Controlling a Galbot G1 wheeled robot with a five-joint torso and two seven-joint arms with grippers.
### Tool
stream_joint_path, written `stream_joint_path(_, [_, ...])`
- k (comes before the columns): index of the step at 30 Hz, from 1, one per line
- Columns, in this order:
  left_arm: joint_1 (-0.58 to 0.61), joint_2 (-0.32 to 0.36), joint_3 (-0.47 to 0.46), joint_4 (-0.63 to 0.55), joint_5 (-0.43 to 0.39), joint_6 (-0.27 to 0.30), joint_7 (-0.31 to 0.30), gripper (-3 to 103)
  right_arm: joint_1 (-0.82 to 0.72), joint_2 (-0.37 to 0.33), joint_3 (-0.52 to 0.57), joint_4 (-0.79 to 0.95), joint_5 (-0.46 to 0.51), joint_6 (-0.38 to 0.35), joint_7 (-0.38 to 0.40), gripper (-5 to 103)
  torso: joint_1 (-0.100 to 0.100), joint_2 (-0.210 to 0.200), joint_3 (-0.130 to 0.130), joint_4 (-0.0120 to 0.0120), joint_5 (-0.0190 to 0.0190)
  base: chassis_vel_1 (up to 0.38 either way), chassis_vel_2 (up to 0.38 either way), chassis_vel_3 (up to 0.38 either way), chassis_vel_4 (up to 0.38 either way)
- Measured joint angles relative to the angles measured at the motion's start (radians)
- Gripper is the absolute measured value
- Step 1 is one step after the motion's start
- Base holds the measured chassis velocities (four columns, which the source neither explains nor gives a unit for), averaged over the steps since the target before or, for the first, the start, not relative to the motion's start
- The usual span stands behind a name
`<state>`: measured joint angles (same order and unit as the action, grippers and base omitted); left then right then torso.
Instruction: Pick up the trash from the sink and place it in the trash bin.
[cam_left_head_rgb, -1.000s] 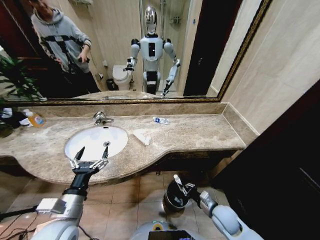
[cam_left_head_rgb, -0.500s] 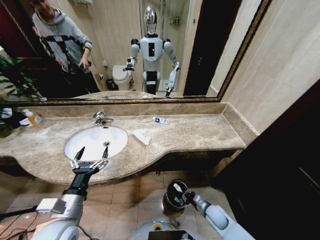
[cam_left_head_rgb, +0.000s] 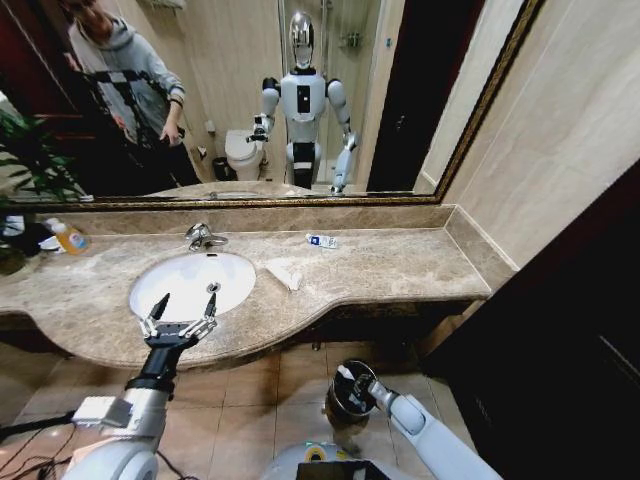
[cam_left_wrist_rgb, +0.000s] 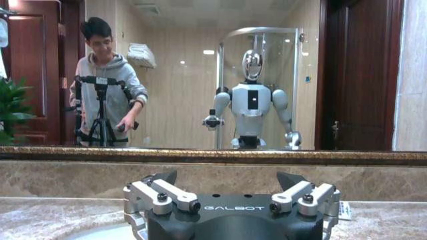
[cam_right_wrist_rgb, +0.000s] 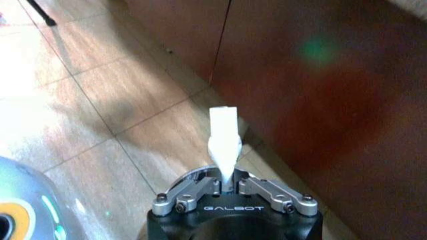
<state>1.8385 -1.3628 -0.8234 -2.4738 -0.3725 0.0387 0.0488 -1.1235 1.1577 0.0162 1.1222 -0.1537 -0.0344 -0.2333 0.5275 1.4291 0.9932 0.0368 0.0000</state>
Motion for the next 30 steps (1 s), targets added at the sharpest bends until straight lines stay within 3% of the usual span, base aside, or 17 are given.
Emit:
stream_joint_path(14, [0.0, 0.0, 0.0, 0.0, 0.0, 0.0, 0.0, 100, 0.064, 0.059, 0.042, -0.224, -0.072, 0.078, -0.007, 8, 0.0, 0.0, 0.0, 0.0, 0.0, 0.0, 0.0, 0.0, 0.0])
stream_joint_path(16, [0.0, 0.0, 0.0, 0.0, 0.0, 0.0, 0.0, 100, 0.064, 0.059, 0.047, -0.228, -0.073, 0.081, -0.004, 19, 0.0, 0.0, 0.0, 0.0, 0.0, 0.0, 0.0, 0.0, 0.0])
stream_joint_path(18, [0.0, 0.0, 0.0, 0.0, 0.0, 0.0, 0.0, 100, 0.063, 0.058, 0.049, -0.228, -0.073, 0.082, -0.002, 19, 0.0, 0.0, 0.0, 0.0, 0.0001, 0.0, 0.0, 0.0, 0.0])
stream_joint_path(21, [0.0, 0.0, 0.0, 0.0, 0.0, 0.0, 0.0, 100, 0.056, 0.058, 0.057, -0.228, -0.075, 0.084, 0.003, 35, 0.0, 0.0, 0.0, 0.0, 0.0, 0.0, 0.0, 0.0, 0.0])
stream_joint_path(22, [0.0, 0.0, 0.0, 0.0, 0.0, 0.0, 0.0, 100, 0.054, 0.058, 0.059, -0.228, -0.075, 0.084, 0.003, 35, 0.0, 0.0, 0.0, 0.0, 0.0, 0.0, 0.0, 0.0, 0.0])
stream_joint_path(23, [0.0, 0.0, 0.0, 0.0, 0.0, 0.0, 0.0, 100, 0.05, 0.058, 0.062, -0.226, -0.077, 0.085, 0.003, 46, 0.0, 0.0, 0.0, 0.0, 0.0, 0.0, 0.0, 0.0, 0.0])
stream_joint_path(25, [0.0, 0.0, 0.0, 0.0, 0.0, 0.0, 0.0, 100, 0.047, 0.058, 0.065, -0.225, -0.078, 0.085, 0.003, 46, 0.0, 0.0, 0.0, 0.0, 0.0, 0.0, 0.0, 0.0, 0.0])
stream_joint_path(27, [0.0, 0.0, 0.0, 0.0, 0.0, 0.0, 0.0, 100, 0.04, 0.058, 0.069, -0.222, -0.08, 0.086, 0.004, 57, 0.0, 0.0, 0.0, -0.0001, 0.0, 0.0, 0.0, 0.0, 0.0])
stream_joint_path(29, [0.0, 0.0, 0.0, 0.0, 0.0, 0.0, 0.0, 100, 0.038, 0.058, 0.071, -0.219, -0.08, 0.086, 0.004, 57, 0.0, 0.0, 0.0, 0.0, 0.0, 0.0, 0.0, 0.0, 0.0])
stream_joint_path(30, [0.0, 0.0, 0.0, 0.0, 0.0, 0.0, 0.0, 100, 0.035, 0.057, 0.073, -0.214, -0.081, 0.086, 0.004, 63, 0.0, 0.0, 0.0, 0.0, 0.0, 0.0, 0.0, 0.0, 0.0])
